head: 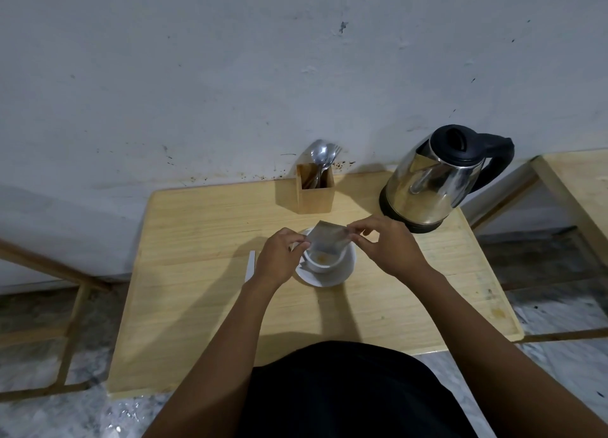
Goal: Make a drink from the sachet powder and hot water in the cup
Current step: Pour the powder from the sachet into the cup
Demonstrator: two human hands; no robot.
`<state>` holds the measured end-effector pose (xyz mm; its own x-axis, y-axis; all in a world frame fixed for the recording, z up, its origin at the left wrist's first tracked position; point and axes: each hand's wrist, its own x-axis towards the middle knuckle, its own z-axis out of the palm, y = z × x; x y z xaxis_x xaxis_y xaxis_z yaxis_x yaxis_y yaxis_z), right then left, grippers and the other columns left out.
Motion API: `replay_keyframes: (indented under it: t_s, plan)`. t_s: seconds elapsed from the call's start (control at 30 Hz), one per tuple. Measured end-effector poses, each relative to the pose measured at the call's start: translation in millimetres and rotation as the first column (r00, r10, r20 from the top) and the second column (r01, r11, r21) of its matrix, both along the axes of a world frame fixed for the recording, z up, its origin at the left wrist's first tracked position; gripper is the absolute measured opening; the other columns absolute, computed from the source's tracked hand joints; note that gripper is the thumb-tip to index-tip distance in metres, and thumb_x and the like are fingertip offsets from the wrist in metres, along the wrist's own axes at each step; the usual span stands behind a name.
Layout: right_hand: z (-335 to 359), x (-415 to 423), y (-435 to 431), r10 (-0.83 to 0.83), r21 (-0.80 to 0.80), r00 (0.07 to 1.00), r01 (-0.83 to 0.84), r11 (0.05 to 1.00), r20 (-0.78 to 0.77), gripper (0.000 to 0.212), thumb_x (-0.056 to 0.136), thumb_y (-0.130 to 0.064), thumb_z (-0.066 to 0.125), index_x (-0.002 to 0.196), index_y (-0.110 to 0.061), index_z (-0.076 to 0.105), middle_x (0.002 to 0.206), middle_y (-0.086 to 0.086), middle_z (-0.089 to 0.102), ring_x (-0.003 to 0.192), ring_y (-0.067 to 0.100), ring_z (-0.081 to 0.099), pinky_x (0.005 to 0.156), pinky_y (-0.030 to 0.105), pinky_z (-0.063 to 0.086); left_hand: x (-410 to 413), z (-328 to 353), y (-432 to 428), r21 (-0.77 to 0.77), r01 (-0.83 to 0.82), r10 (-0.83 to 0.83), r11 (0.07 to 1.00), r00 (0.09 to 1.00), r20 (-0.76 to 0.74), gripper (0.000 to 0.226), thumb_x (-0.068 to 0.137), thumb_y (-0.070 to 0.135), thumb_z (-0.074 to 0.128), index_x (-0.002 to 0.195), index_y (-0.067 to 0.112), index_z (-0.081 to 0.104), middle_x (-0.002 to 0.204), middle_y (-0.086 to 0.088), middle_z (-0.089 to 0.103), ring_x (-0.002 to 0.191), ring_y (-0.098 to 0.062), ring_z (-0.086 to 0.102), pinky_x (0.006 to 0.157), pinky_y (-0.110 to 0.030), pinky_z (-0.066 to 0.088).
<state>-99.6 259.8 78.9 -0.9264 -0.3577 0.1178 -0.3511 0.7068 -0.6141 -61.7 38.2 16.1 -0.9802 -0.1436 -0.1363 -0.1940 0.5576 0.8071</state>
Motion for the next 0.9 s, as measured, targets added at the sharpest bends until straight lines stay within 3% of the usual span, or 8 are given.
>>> replay_keyframes:
  t_s: [0.23,0.4,0.5,0.6,0.73,0.9]
  plan:
    - [-1,2,-9,-0.112,0.049,0.986,0.119,0.992,-0.125,0.01,0.083,-0.033,0.074,0.092,-0.03,0.078,0.083,-0.015,0.075,0.07,-0.001,0.051,0.081,0.041,0.05,-2,1,5,0.01,-0.032,0.031,0.999,0.999,0.007,0.017,0.087,0.022,0.066,0.096,0.011,0.075,0.095,0.002,0.057,0.082,-0.017,0.056,0.077,-0.038,0.049]
    - [3,3,-8,-0.159,0.021,0.98,0.163,0.986,-0.121,0.009,0.077,-0.034,0.079,0.086,-0.031,0.08,0.077,-0.012,0.075,0.067,0.002,0.054,0.079,0.041,0.05,-1,-1,5,-0.017,-0.044,0.044,0.999,0.999,0.001,0.018,0.088,0.022,0.064,0.097,0.009,0.075,0.098,-0.002,0.059,0.088,-0.022,0.06,0.078,-0.04,0.052]
    - [5,6,-12,-0.114,0.011,0.991,0.116,0.993,-0.075,0.01,0.075,-0.034,0.082,0.084,-0.031,0.08,0.074,-0.009,0.075,0.066,0.001,0.052,0.076,0.032,0.047,-1,0,6,-0.02,-0.038,0.039,0.999,0.999,0.009,0.02,0.089,0.022,0.064,0.099,0.008,0.074,0.097,-0.002,0.058,0.087,-0.02,0.058,0.078,-0.037,0.05]
    - [3,4,-12,-0.205,0.012,0.977,0.206,0.978,-0.062,0.006,0.08,-0.032,0.078,0.085,-0.031,0.08,0.081,-0.011,0.075,0.072,0.001,0.05,0.086,0.037,0.044,-1,1,7,-0.017,-0.042,0.042,0.999,0.999,0.018,0.02,0.089,0.023,0.064,0.099,0.009,0.074,0.095,-0.001,0.056,0.085,-0.021,0.058,0.077,-0.039,0.05]
    - [2,-2,-7,-0.112,0.0,0.977,0.114,0.994,0.184,0.004,0.082,-0.031,0.076,0.085,-0.032,0.078,0.085,-0.012,0.073,0.075,0.005,0.058,0.071,0.033,0.051,-1,2,6,-0.006,-0.055,0.055,0.998,0.998,0.028,0.018,0.089,0.023,0.064,0.096,0.01,0.075,0.094,-0.003,0.057,0.085,-0.023,0.059,0.078,-0.042,0.05]
    - [4,-6,-2,-0.138,0.035,0.972,0.134,0.99,0.191,0.003,0.083,-0.037,0.074,0.083,-0.036,0.076,0.08,-0.017,0.068,0.071,0.008,0.057,0.069,0.03,0.047,-1,3,5,-0.016,-0.033,0.034,0.999,0.999,0.019,0.019,0.089,0.023,0.064,0.099,0.01,0.074,0.094,-0.003,0.056,0.085,-0.023,0.058,0.077,-0.043,0.05]
